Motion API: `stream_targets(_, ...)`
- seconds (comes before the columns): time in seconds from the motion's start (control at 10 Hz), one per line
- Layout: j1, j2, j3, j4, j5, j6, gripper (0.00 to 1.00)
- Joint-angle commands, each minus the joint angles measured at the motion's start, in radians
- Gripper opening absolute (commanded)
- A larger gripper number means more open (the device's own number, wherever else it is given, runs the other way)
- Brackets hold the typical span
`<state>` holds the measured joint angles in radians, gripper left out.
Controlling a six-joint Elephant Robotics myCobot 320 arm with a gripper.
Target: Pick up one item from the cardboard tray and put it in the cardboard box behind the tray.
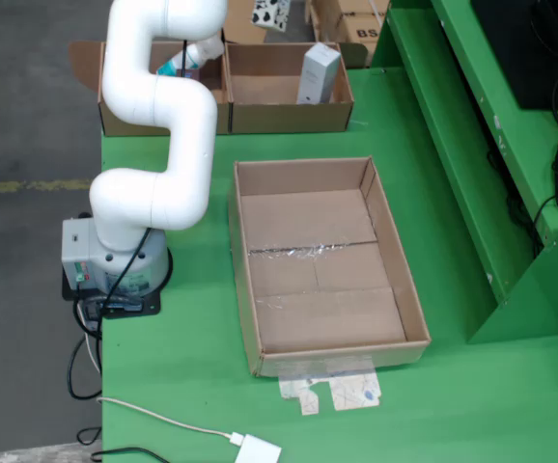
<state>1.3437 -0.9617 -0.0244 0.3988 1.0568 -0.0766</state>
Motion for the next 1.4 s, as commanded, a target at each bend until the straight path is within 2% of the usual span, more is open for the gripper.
stream_targets(0.0, -0.063, 0.005, 0.024, -0.357, 0.104, 0.07, 0.0)
stream_targets(0.2, -0.097, -0.015, 0.024, -0.458, 0.154, 0.096, 0.0)
stream_targets(0.5, -0.119, -0.046, 0.024, -0.431, 0.172, 0.071, 0.0)
stream_targets(0.7, -0.129, -0.139, 0.024, -0.194, 0.114, 0.006, 0.0)
stream_targets(0.8, -0.101, -0.255, 0.024, 0.108, -0.093, -0.097, 0.0)
stream_targets(0.9, -0.094, -0.27, 0.024, 0.113, -0.102, -0.098, 0.0)
stream_targets(1.0, -0.043, -0.285, 0.024, 0.113, -0.104, -0.027, 0.0)
stream_targets(1.1, 0.015, -0.286, 0.024, 0.113, -0.104, -0.219, 0.0)
stream_targets(1.3, 0.021, -0.293, 0.024, 0.113, -0.104, -0.175, 0.0)
